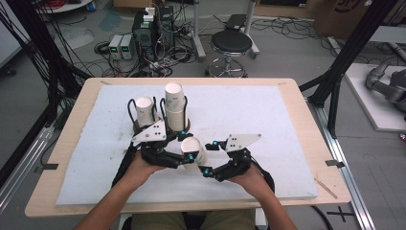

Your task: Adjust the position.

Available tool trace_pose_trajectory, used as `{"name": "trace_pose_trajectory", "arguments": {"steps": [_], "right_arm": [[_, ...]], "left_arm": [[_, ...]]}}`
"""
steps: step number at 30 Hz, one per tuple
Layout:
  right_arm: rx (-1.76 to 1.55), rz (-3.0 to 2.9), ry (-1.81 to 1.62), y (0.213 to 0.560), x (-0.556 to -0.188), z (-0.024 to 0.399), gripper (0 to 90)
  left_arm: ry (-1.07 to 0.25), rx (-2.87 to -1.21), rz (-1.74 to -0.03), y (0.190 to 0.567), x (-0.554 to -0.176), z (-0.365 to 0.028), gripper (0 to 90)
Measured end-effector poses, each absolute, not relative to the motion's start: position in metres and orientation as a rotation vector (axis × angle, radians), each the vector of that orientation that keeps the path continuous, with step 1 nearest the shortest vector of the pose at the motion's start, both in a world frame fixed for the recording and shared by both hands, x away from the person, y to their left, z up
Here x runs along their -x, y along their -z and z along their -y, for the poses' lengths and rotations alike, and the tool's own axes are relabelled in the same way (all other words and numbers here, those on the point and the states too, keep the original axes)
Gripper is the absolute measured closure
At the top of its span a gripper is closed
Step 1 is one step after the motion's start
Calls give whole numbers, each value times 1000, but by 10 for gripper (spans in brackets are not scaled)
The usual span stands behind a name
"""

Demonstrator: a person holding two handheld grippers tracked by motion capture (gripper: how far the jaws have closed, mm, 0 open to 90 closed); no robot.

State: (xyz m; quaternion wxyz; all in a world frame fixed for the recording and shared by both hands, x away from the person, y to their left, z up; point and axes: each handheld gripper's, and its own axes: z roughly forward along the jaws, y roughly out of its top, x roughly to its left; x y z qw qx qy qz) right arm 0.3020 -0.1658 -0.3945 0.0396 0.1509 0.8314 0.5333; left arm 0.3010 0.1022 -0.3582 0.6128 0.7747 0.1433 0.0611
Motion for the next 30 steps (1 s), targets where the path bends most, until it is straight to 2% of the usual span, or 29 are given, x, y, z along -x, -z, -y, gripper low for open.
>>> {"name": "trace_pose_trajectory", "arguments": {"steps": [10,12,27,29,30], "right_arm": [[-412,-2564,-1667,400,-300,160,209],[-405,-2565,-1680,401,-300,161,250],[-347,-2601,-1628,397,-297,164,371],[-344,-2610,-1616,397,-297,164,373],[-347,-2613,-1614,396,-297,164,375]], "left_arm": [[-113,-1784,-292,363,-296,-91,373],[-106,-1778,-286,363,-295,-90,374],[-77,-1776,-284,366,-295,-87,372],[-79,-1773,-286,367,-295,-88,363],[-84,-1769,-296,367,-294,-87,325]]}}
